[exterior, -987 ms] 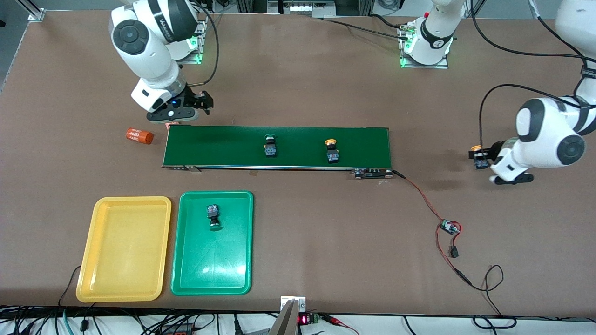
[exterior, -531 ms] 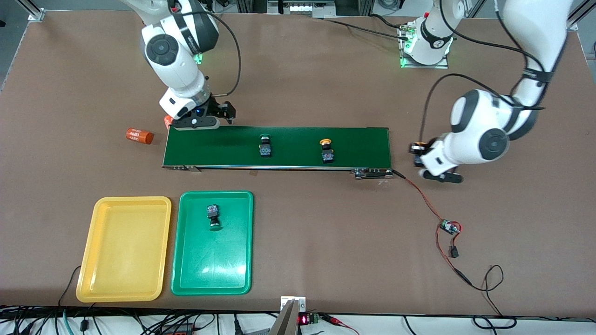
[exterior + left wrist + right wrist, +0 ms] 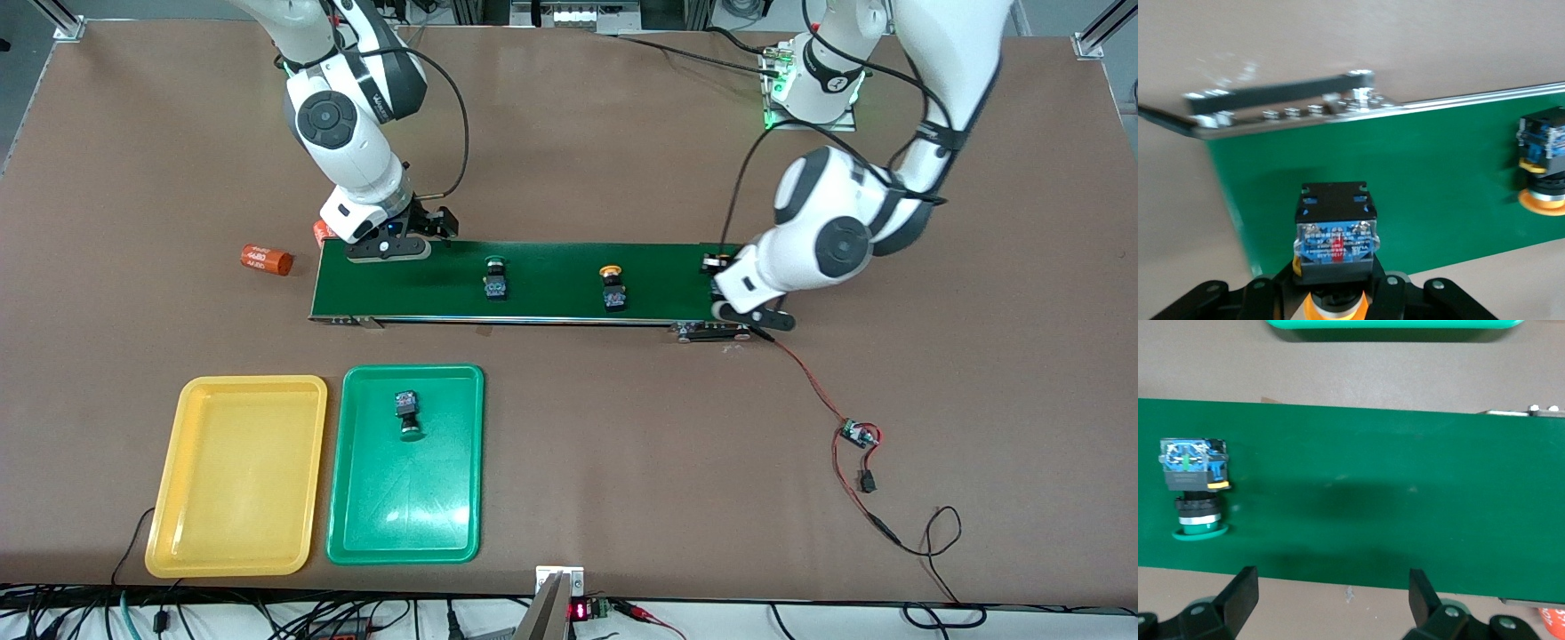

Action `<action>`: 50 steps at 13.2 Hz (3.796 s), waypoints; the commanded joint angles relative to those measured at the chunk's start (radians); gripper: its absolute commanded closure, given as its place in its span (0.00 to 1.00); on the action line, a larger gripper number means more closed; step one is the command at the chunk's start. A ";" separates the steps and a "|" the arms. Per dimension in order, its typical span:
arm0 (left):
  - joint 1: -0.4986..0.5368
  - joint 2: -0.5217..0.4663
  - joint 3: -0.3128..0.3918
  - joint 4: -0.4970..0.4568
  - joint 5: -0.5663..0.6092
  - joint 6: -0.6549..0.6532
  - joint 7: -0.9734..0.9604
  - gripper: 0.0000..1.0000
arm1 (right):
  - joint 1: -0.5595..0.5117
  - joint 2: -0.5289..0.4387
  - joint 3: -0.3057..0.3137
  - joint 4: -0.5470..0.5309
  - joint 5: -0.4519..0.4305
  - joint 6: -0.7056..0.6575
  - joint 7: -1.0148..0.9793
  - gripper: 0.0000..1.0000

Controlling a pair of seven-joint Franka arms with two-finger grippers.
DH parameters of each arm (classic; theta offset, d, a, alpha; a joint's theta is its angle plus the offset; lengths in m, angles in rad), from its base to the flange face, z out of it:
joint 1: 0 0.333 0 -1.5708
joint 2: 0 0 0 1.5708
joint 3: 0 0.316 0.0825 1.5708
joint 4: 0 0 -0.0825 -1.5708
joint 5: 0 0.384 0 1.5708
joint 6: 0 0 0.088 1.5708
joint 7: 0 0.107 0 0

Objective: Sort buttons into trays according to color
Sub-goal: 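Return the right gripper to the belt while the left gripper loads a button, then grasp the green button with the right gripper while the left gripper withdraws, then carry the green button into the green tray and open the right gripper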

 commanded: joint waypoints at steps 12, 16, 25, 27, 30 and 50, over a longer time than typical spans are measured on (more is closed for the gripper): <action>-0.018 0.039 0.018 -0.044 -0.008 0.069 -0.057 0.00 | 0.033 0.149 0.003 0.146 -0.013 0.004 0.085 0.00; -0.011 -0.038 0.077 0.023 0.001 0.071 -0.045 0.00 | 0.031 0.164 -0.008 0.151 -0.011 0.005 0.088 0.00; 0.011 -0.072 0.330 0.404 0.267 -0.215 -0.045 0.00 | 0.031 0.233 -0.026 0.152 -0.033 0.073 0.077 0.11; 0.053 -0.081 0.327 0.464 0.264 -0.289 -0.028 0.00 | 0.030 0.232 -0.026 0.152 -0.060 0.073 0.074 0.35; 0.061 -0.085 0.358 0.563 0.250 -0.348 0.131 0.00 | 0.028 0.235 -0.028 0.152 -0.096 0.073 0.074 0.75; 0.082 -0.217 0.415 0.570 0.156 -0.509 0.202 0.00 | 0.096 0.626 -0.207 0.772 -0.129 -0.001 -0.211 0.97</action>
